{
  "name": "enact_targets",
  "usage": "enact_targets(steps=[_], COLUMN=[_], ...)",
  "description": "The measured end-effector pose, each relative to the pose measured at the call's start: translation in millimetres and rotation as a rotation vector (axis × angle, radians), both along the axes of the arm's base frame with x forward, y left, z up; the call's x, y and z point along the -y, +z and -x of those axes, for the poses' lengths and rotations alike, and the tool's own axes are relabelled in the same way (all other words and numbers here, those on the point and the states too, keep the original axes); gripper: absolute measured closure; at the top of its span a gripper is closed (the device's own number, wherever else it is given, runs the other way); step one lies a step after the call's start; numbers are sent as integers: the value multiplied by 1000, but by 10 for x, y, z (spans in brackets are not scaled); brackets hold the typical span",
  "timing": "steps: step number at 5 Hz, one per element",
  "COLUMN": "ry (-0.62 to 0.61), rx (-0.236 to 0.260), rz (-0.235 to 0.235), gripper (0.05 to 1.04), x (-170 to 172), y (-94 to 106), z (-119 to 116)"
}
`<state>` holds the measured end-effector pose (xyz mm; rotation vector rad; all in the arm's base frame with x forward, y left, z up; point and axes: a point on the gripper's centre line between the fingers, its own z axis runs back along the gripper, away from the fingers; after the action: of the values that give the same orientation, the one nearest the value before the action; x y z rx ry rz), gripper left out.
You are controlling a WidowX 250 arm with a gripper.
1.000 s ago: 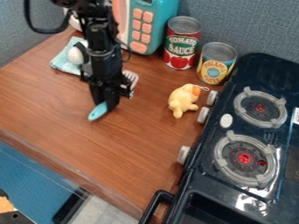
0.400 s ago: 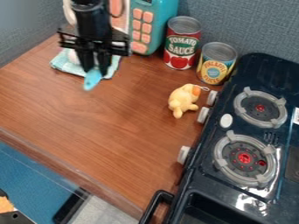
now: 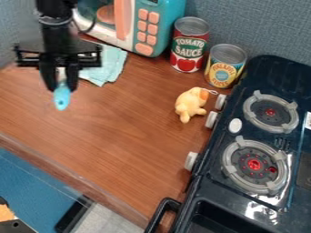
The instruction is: Pick up the blue spatula and place it on the bottom left of the table
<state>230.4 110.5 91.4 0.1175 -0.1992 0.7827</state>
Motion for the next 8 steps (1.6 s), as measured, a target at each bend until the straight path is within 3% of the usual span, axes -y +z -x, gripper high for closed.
enact_targets(steps=[2,3,6,7,8], ry=[234,312,444,442,442], rx=[-24,-42,-82,-99,-137], rz=[61,67,95,103,132], gripper=[799,799,799,734,437], x=[-234,-300,-435,-451,-403], y=[-228,-361,-845,-793,-766], z=[313,351,215,184,203])
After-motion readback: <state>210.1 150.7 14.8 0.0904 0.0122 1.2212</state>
